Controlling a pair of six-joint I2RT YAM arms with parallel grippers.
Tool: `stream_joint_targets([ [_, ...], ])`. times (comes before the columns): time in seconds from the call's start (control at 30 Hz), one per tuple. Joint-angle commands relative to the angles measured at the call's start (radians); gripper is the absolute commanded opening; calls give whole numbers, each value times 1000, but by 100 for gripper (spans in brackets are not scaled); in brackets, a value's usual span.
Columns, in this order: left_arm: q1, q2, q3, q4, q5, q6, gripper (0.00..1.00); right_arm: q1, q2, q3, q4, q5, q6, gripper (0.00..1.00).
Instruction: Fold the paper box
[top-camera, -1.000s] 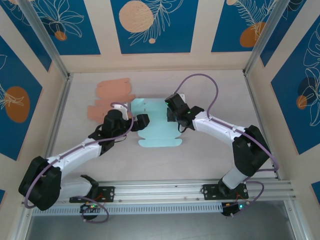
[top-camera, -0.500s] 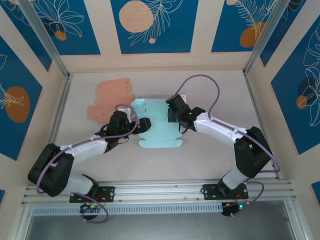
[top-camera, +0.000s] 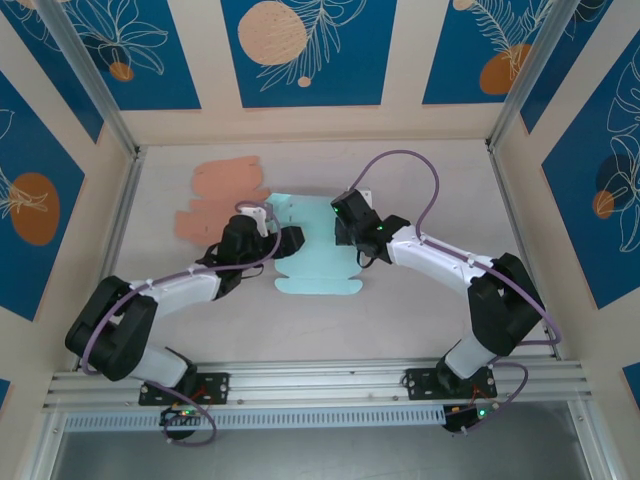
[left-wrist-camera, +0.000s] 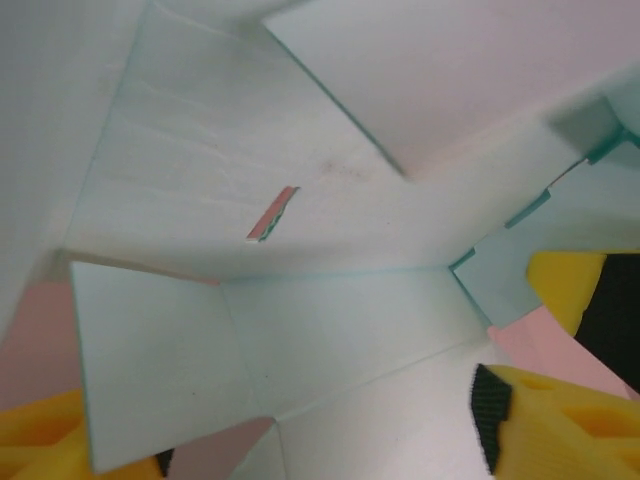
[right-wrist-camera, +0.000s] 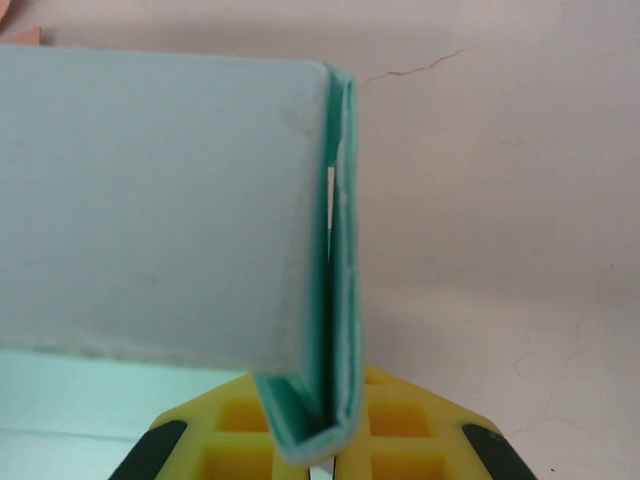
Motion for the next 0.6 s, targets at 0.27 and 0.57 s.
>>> stream_joint_targets([
  [0.27,-20,-32,41,24,11,117,69,14,-1,-15,6,21,14,6],
  [0.57,-32,-64,62,-79,-68,256,66,16,26,13,-31,14,11,6],
])
